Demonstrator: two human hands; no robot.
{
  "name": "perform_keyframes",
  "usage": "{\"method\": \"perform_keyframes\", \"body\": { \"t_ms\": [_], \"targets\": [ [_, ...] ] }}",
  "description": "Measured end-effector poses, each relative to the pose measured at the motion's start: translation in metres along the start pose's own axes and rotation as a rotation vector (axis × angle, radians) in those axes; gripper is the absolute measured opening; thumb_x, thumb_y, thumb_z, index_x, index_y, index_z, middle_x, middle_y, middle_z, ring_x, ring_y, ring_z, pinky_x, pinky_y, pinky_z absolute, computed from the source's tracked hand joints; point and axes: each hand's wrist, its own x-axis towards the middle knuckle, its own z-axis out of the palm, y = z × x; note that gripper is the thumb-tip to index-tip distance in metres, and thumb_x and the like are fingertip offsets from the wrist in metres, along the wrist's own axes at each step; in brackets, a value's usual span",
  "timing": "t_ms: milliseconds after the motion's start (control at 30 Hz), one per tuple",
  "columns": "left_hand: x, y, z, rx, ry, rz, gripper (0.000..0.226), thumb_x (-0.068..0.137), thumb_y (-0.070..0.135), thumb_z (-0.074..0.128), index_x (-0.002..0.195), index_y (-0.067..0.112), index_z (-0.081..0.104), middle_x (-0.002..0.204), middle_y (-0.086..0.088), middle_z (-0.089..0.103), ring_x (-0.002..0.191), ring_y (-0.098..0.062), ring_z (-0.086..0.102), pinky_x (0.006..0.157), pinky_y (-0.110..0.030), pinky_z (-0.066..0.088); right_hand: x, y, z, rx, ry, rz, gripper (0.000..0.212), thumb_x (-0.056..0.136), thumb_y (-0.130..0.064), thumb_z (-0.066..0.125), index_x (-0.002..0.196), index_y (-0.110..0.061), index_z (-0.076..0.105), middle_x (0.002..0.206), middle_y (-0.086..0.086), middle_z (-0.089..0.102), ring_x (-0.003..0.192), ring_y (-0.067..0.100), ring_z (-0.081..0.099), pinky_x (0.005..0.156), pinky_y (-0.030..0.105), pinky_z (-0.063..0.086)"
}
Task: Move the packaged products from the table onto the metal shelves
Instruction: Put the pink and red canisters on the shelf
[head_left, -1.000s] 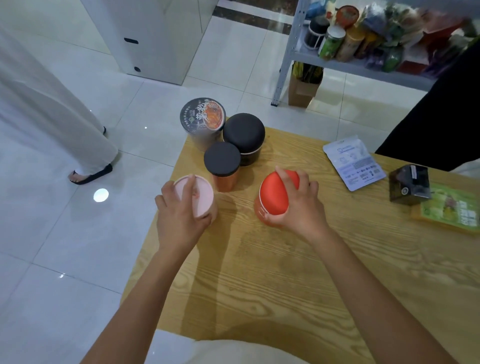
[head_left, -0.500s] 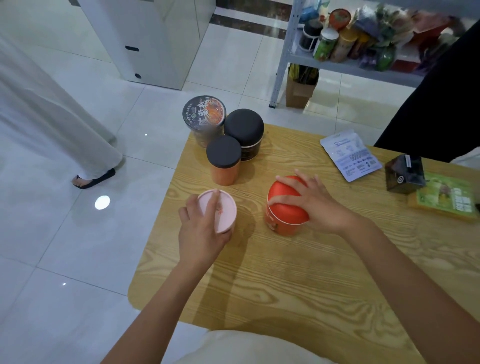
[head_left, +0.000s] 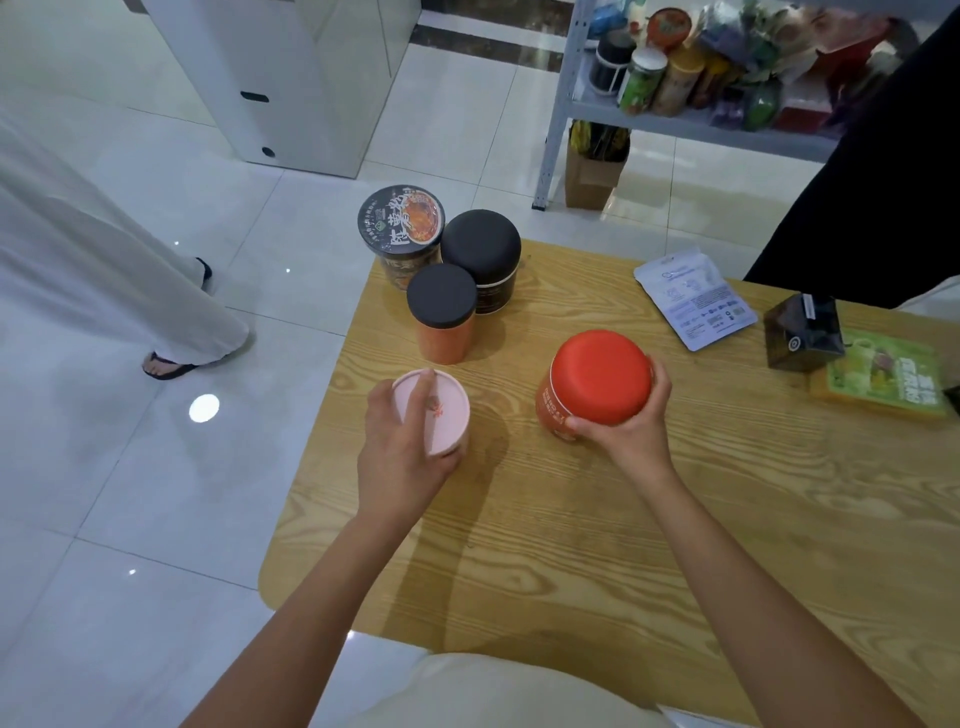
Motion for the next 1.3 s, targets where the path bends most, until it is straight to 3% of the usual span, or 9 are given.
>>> {"method": "perform_keyframes", "body": {
  "t_ms": [133,300,433,600,833,967,1067,1200,1300],
  "targets": [
    [0.000,0.002,-0.002,-0.026,-0.003,-0.021,0.090,0.064,0.034,0.082,0.142,0.030,0.037,0.137,0.001,0.025,0.122,-0.021,0.040,0.067,-0.029,0.046,0.009,0.001,-0.009,-0.026,-0.037,-0.002,0.114,0.049,-0.006,0.093,0.140,-0.026,0.026,0.137,-0.007,0.038,0.120,0.009,0.045,0.099,0.024,0.040],
    [0.001,0.007,-0.009,-0.115,-0.038,-0.067,0.088,0.063,0.028,0.082,0.138,0.035,0.036,0.137,0.002,0.027,0.122,-0.019,0.040,0.076,-0.028,0.045,0.014,-0.007,-0.024,-0.005,-0.123,0.043,0.106,0.049,-0.004,0.092,0.134,-0.028,0.033,0.128,-0.007,0.045,0.113,0.011,0.050,0.086,0.018,0.041],
    [-0.006,0.016,-0.023,-0.260,-0.007,-0.192,0.104,0.060,0.026,0.085,0.143,0.045,0.025,0.132,0.002,0.033,0.110,-0.009,0.041,0.081,-0.026,0.041,0.012,-0.004,-0.035,0.050,-0.244,0.103,0.107,0.042,-0.008,0.094,0.132,-0.026,0.040,0.126,-0.001,0.054,0.109,0.015,0.057,0.088,0.027,0.048],
    [-0.028,0.038,-0.044,-0.356,0.107,-0.272,0.112,0.058,0.021,0.088,0.144,0.045,0.020,0.126,0.004,0.031,0.102,-0.005,0.038,0.076,-0.025,0.038,-0.002,-0.006,-0.040,0.084,-0.394,0.099,0.106,0.030,-0.023,0.089,0.126,-0.025,0.045,0.112,-0.012,0.057,0.095,-0.001,0.058,0.072,0.013,0.049],
    [-0.090,0.048,-0.069,-0.525,0.267,-0.428,0.093,0.052,0.030,0.092,0.121,0.047,0.034,0.121,0.005,0.048,0.109,-0.015,0.050,0.083,-0.032,0.049,-0.018,-0.020,-0.046,0.248,-0.633,0.104,0.107,0.024,-0.035,0.092,0.123,-0.023,0.054,0.117,0.001,0.065,0.103,0.016,0.064,0.079,0.026,0.051],
    [-0.137,0.053,-0.083,-0.550,0.384,-0.514,0.089,0.059,0.024,0.091,0.126,0.042,0.035,0.108,0.010,0.051,0.096,-0.006,0.054,0.066,-0.017,0.044,-0.035,-0.047,-0.035,0.339,-0.802,0.043,0.086,0.037,-0.027,0.084,0.118,-0.023,0.055,0.111,0.002,0.067,0.099,0.018,0.064,0.077,0.029,0.052],
    [-0.172,0.055,-0.097,-0.557,0.470,-0.566,0.089,0.058,0.026,0.091,0.125,0.044,0.035,0.115,0.001,0.053,0.100,-0.014,0.057,0.066,-0.021,0.046,-0.058,-0.068,-0.022,0.314,-0.948,-0.064,0.095,0.041,-0.031,0.086,0.128,-0.021,0.050,0.117,0.003,0.065,0.103,0.019,0.064,0.078,0.029,0.052],
    [-0.217,0.058,-0.120,-0.559,0.598,-0.627,0.084,0.061,0.027,0.089,0.124,0.045,0.035,0.105,0.011,0.052,0.092,-0.002,0.056,0.065,-0.024,0.050,-0.103,-0.099,0.004,0.223,-1.132,-0.211,0.093,0.040,-0.035,0.084,0.125,-0.027,0.046,0.118,0.000,0.061,0.098,0.007,0.066,0.074,0.023,0.053],
    [-0.253,0.054,-0.138,-0.545,0.721,-0.697,0.082,0.062,0.030,0.088,0.123,0.043,0.036,0.109,0.008,0.052,0.093,-0.007,0.057,0.072,-0.031,0.054,-0.141,-0.118,0.029,0.166,-1.214,-0.313,0.093,0.038,-0.038,0.084,0.122,-0.031,0.045,0.120,-0.005,0.057,0.096,0.001,0.064,0.072,0.018,0.052]
  ]
}}
